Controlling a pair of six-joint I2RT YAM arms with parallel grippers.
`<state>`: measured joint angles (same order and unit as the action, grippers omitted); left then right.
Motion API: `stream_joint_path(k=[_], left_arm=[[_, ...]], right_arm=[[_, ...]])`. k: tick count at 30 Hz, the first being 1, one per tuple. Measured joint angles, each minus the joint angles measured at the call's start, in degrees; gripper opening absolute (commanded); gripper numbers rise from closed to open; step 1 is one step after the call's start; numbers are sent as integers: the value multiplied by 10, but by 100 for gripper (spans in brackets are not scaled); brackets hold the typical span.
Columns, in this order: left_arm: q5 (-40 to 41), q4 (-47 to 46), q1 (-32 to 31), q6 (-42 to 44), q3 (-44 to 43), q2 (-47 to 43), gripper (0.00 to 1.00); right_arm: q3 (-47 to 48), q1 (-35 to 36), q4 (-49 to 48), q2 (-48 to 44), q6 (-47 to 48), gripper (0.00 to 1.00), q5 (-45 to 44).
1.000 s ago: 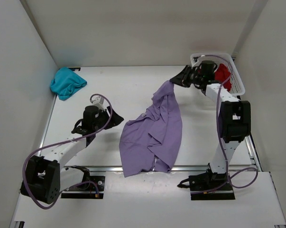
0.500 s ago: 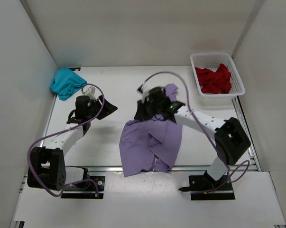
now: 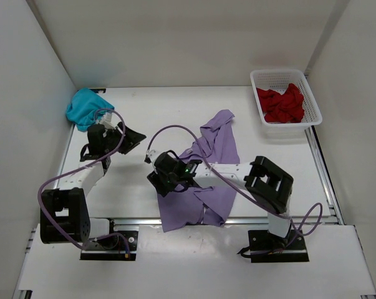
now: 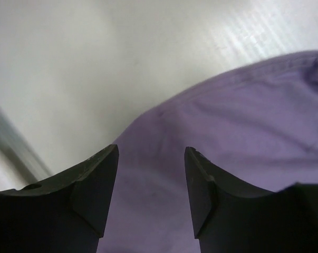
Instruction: Fold and stack the t-shirts
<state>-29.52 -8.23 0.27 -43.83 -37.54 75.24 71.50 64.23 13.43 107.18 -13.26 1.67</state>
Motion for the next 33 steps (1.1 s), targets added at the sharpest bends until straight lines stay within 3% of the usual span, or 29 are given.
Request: stream_joint_path(k=[7, 9, 12, 14, 19, 22, 26, 31, 33], left_arm=[[-18, -9, 90, -21, 0, 0, 62], [-19, -9, 92, -21, 0, 0, 63], [-25, -9, 92, -23, 0, 0, 63], [-27, -9, 92, -24, 0, 0, 63], [-28, -9, 94, -27, 0, -3, 63], [-28, -10, 93, -28, 0, -9, 63], [-29, -11, 93, -30, 0, -12, 63], [-33, -8, 101, -34, 0, -26, 62], [-38, -4, 113, -35, 0, -38, 63]], right_arm=[[44, -15, -9, 75, -2, 52, -50], [51, -17, -15, 82, -2, 47, -53], [57, -17, -18, 90, 2, 8, -59], [66, -17, -15, 97, -1, 0, -67], [63, -31, -10, 88, 0, 0, -71], [78, -76, 18, 61, 8, 0, -27], [275, -194, 80, 64, 2, 0, 81], [709, -305, 116, 142, -26, 0, 172], [739, -327, 73, 110, -69, 0, 221]])
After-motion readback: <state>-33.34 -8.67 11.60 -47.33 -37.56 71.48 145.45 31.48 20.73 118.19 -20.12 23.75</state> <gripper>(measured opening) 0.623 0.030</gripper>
